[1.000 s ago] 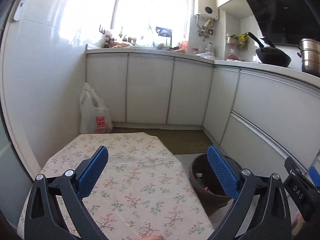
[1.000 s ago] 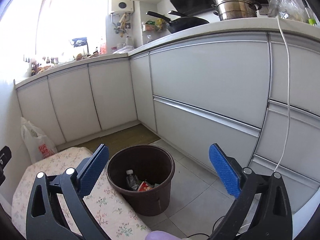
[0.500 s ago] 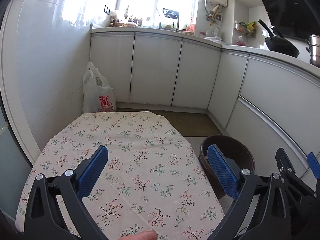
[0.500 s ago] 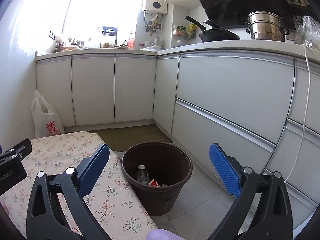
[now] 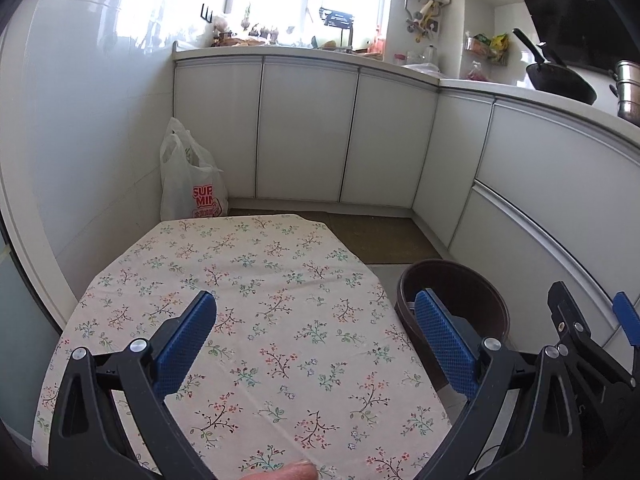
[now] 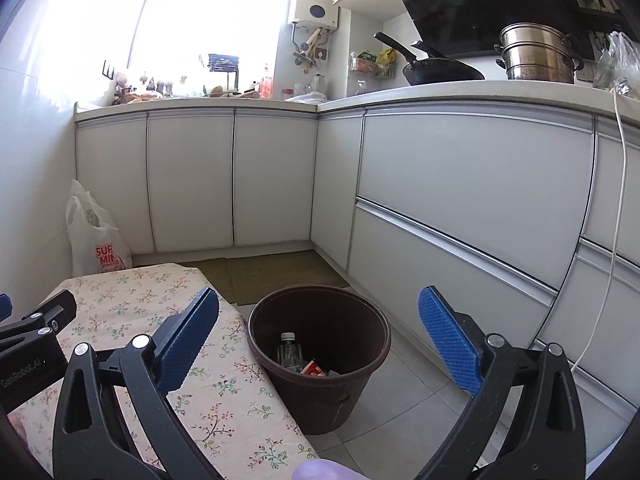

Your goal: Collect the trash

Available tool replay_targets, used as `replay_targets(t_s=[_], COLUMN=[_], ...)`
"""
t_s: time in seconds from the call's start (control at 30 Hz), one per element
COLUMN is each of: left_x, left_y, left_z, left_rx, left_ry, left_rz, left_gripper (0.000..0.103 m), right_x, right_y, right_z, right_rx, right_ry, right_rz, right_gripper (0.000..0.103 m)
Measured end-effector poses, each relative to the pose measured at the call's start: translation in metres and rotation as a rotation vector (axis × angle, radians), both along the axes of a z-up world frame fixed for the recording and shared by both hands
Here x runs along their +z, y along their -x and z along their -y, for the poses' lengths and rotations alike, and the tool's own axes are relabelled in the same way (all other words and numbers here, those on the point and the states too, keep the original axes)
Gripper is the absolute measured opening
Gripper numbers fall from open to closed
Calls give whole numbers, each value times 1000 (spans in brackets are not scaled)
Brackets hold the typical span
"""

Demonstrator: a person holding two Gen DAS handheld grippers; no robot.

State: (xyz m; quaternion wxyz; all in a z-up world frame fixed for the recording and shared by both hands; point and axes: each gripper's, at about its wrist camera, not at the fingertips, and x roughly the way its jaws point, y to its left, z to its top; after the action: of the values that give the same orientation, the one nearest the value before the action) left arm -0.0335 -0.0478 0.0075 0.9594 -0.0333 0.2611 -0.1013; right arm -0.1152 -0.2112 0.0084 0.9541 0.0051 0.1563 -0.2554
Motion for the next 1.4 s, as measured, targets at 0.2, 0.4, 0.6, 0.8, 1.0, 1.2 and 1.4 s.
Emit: replay_targets(t_s=[0.2,0.4,0.6,0.8,1.0,1.2,1.4], left_x=[-1,-2,-2,-3,-3,-6,-6], left_y=[-1,-1,-1,-2,-3,-4,-5], left_z=[-2,-2,-2,-3,-3,-4,-4], left_rx=[6,0,2,4,2,3,3], left_ry=[4,6,8,7,5,7,6], left_rz=[-6,-11,-14,-20,-21,-29,-29], left_gripper=[97,97,97,97,97,97,97], right_x=[1,0,-1,0,0,0,-1], right_y=[2,1,1,0,0,-1,-1], right_z=[0,-3,-5,-5,-5,-5,-5], right_rx=[-2,1,5,9,10,10,11], right_ry=[-1,7,11,12,11,10,11], right_rz=[12,8,3,2,2,0,0], right_gripper=[96,96,96,96,96,96,96])
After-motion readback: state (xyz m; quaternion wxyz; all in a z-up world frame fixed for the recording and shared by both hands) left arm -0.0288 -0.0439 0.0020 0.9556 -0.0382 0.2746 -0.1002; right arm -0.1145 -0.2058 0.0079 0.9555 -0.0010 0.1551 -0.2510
